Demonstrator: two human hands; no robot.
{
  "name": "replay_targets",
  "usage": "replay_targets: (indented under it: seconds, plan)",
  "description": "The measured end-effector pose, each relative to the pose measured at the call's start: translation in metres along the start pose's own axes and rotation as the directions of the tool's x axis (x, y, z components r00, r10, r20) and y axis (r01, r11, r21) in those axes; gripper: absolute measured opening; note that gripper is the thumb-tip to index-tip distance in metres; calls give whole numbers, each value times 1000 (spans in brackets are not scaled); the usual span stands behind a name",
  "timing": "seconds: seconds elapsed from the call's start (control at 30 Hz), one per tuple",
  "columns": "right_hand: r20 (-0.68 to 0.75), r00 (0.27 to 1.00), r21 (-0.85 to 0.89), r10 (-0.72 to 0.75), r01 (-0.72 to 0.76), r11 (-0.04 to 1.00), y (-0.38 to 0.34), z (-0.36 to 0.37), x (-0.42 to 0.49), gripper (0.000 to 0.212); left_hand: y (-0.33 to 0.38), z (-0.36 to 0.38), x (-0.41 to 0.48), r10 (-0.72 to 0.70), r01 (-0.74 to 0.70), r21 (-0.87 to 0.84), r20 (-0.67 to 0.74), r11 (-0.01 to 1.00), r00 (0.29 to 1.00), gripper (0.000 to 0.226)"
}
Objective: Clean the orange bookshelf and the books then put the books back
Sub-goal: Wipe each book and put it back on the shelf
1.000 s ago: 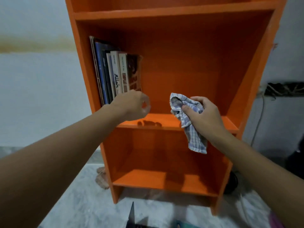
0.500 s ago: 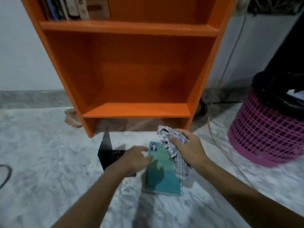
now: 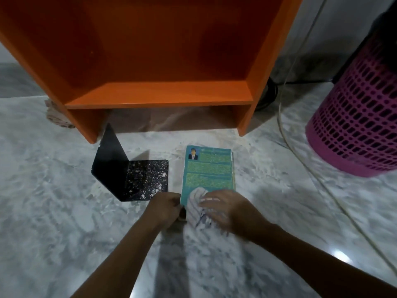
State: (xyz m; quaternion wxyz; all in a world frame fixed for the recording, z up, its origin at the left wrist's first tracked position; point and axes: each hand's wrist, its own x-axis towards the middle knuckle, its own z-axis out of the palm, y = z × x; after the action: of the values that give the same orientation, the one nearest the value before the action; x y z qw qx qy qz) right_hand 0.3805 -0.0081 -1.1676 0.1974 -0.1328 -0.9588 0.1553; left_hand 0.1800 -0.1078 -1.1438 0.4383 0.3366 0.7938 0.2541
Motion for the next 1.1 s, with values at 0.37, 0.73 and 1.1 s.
replay_targets:
  seconds: [0.37,0.73,1.1]
  plan:
    - [-169,801,142,574,-557,819,59,-35,97,29,5,-6,7,-199,236,-220,178,946,964,30]
    - [-176,833,-3,524,-533,846,85,2,133,27,9,-6,1,-259,311,-280,208,908,943,14]
    - [-17,923,-55,386,-386,921,33,-2,83,31,14,-11,-4,-249,322,-327,246,888,937,24]
